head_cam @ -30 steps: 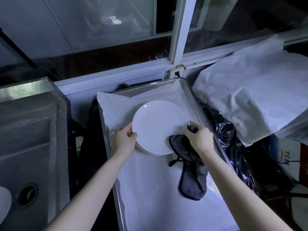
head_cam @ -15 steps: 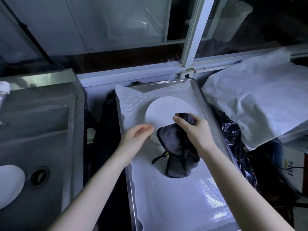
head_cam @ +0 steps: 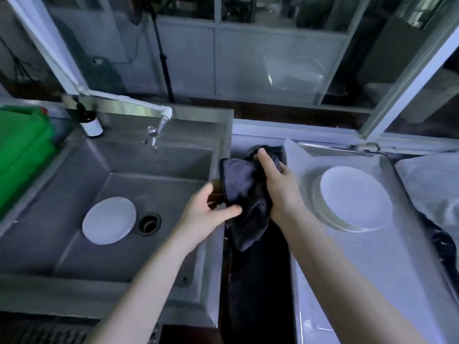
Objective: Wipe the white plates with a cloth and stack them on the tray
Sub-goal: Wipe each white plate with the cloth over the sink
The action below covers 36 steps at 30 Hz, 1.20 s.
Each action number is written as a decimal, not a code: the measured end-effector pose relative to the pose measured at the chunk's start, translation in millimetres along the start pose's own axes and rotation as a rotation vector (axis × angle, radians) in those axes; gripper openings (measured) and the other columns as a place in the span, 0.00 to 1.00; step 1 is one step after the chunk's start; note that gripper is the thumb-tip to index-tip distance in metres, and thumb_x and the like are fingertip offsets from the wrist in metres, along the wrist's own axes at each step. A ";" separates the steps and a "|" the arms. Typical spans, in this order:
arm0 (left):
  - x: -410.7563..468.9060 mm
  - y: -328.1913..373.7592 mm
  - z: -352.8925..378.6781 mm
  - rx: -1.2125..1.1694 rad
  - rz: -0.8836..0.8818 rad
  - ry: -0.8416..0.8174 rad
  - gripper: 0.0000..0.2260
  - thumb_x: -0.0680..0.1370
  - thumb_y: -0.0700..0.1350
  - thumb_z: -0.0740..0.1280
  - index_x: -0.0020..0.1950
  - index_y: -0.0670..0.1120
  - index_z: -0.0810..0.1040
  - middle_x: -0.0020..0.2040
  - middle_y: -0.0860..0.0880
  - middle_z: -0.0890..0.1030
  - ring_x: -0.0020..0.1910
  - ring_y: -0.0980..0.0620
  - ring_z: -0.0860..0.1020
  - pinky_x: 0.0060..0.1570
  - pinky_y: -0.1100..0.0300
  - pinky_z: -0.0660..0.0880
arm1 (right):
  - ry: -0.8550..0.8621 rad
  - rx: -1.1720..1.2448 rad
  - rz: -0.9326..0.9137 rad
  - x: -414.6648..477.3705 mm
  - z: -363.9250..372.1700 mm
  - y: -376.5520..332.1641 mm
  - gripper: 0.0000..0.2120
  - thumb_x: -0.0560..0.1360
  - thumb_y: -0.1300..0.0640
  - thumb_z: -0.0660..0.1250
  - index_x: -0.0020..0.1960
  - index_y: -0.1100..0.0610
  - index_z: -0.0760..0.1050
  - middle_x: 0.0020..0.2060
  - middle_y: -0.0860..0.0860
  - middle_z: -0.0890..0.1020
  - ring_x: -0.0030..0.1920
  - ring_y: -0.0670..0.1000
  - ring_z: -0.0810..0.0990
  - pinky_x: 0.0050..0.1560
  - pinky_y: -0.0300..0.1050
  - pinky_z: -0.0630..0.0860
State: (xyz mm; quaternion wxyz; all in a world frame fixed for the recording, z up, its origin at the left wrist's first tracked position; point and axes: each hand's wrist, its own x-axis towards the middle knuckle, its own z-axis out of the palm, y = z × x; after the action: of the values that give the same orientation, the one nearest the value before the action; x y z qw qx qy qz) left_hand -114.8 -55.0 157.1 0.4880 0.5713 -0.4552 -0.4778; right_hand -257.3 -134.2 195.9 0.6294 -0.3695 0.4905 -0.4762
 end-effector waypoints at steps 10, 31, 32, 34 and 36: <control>-75.3 -67.3 -195.0 -0.017 -0.185 0.272 0.09 0.74 0.38 0.76 0.52 0.44 0.80 0.49 0.51 0.85 0.49 0.55 0.81 0.48 0.65 0.73 | -0.120 0.114 0.169 -58.1 174.2 73.0 0.24 0.77 0.49 0.70 0.63 0.67 0.75 0.54 0.61 0.84 0.55 0.59 0.83 0.60 0.57 0.78; -3.6 -24.7 -289.1 0.126 0.084 0.323 0.13 0.78 0.39 0.69 0.44 0.59 0.81 0.41 0.63 0.83 0.43 0.66 0.79 0.47 0.73 0.72 | -0.769 -0.794 -0.196 1.1 248.6 125.5 0.15 0.74 0.54 0.73 0.42 0.67 0.78 0.35 0.56 0.78 0.41 0.47 0.74 0.44 0.50 0.70; -0.4 -30.4 -298.0 0.114 0.070 0.362 0.12 0.78 0.38 0.70 0.45 0.57 0.82 0.41 0.62 0.84 0.43 0.65 0.80 0.47 0.73 0.73 | -0.713 -0.786 -0.184 4.9 253.6 127.1 0.15 0.75 0.53 0.73 0.40 0.65 0.77 0.34 0.55 0.77 0.40 0.46 0.73 0.42 0.48 0.70; 6.0 -46.9 -317.0 0.045 -0.004 0.465 0.09 0.79 0.38 0.70 0.48 0.53 0.82 0.43 0.57 0.85 0.44 0.61 0.82 0.47 0.69 0.75 | -0.598 -0.742 -0.153 14.8 265.3 131.7 0.11 0.76 0.53 0.71 0.44 0.61 0.79 0.39 0.54 0.83 0.43 0.45 0.77 0.46 0.46 0.73; 11.8 -72.6 -336.1 -0.054 -0.140 0.551 0.06 0.81 0.40 0.69 0.50 0.51 0.81 0.44 0.53 0.85 0.42 0.55 0.82 0.46 0.63 0.78 | -0.474 -0.672 -0.107 28.2 278.9 138.5 0.09 0.77 0.54 0.69 0.50 0.60 0.80 0.46 0.53 0.85 0.50 0.47 0.80 0.53 0.45 0.75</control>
State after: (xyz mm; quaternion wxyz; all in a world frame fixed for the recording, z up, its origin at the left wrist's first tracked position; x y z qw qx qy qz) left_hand 223.5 -17.4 106.4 0.5744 0.6964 -0.2518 -0.3489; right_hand 47.7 -124.0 127.9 0.5436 -0.6787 0.4403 -0.2234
